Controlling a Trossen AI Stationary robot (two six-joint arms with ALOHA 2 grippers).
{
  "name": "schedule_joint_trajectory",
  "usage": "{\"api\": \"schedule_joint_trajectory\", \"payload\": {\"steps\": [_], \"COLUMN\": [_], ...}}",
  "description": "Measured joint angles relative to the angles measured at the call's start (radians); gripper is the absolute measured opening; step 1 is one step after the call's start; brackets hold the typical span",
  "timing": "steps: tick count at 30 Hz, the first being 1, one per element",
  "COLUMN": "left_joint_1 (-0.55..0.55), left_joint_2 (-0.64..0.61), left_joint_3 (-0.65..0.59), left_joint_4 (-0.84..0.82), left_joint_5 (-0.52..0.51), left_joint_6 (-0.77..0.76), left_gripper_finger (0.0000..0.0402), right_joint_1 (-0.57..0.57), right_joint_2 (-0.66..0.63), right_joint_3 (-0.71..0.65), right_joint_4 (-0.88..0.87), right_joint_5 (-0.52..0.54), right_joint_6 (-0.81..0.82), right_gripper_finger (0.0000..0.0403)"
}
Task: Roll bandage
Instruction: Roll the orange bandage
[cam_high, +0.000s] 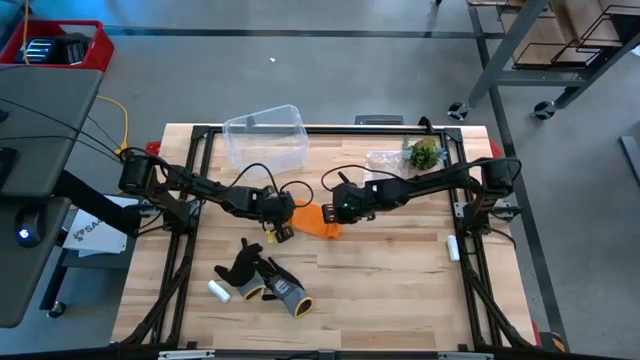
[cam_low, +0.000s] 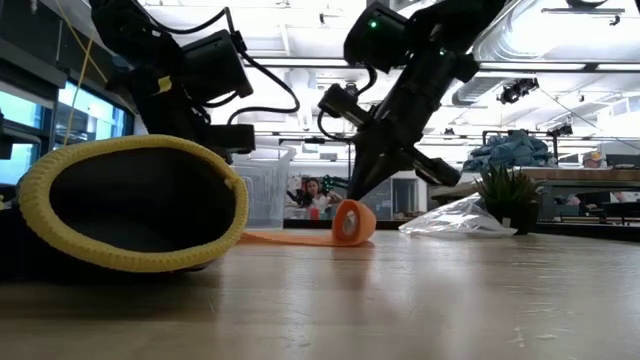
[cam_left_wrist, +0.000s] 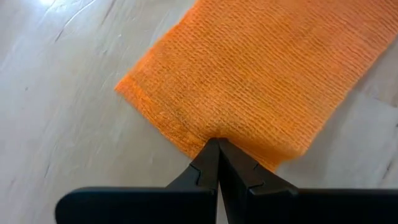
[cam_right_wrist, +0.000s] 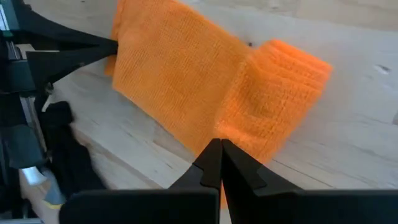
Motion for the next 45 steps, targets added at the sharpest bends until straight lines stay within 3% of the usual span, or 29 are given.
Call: {"api": "schedule_joint_trajectory", "payload": {"steps": [9,18,25,35,45], "left_joint_1": [0.000,0.000,0.000,0.000,0.000], "left_joint_2": [-0.059,-0.070,-0.071,-0.072,-0.072], "left_joint_3": [-0.007,-0.007,-0.006,-0.005,-0.005], "left_joint_4": [-0.066,-0.086,-0.086,-0.085,-0.087], "left_joint_5": [-0.044,-0.058,-0.051,-0.048,-0.046], "left_joint_6": [-0.004,-0.005,-0.030,-0.029,-0.012], "left_gripper_finger": [0.0000,0.0000,0.0000,0.0000,0.0000], "right_joint_1": [0.013,-0.005,0.014,0.040,0.047], "right_joint_2": [0.094,0.095,0.056,0.026,0.130], "right_joint_3": [0.001,0.001,0.001,0.000,0.000], "right_joint_4": [0.208,0.401,0.349,0.020,0.065], "right_joint_5": [-0.018,-0.012,-0.022,0.004,0.004], "right_joint_6": [0.068,0.065,0.024,0.030,0.106], "right_gripper_finger": [0.0000,0.0000,0.0000,0.0000,0.0000]}}
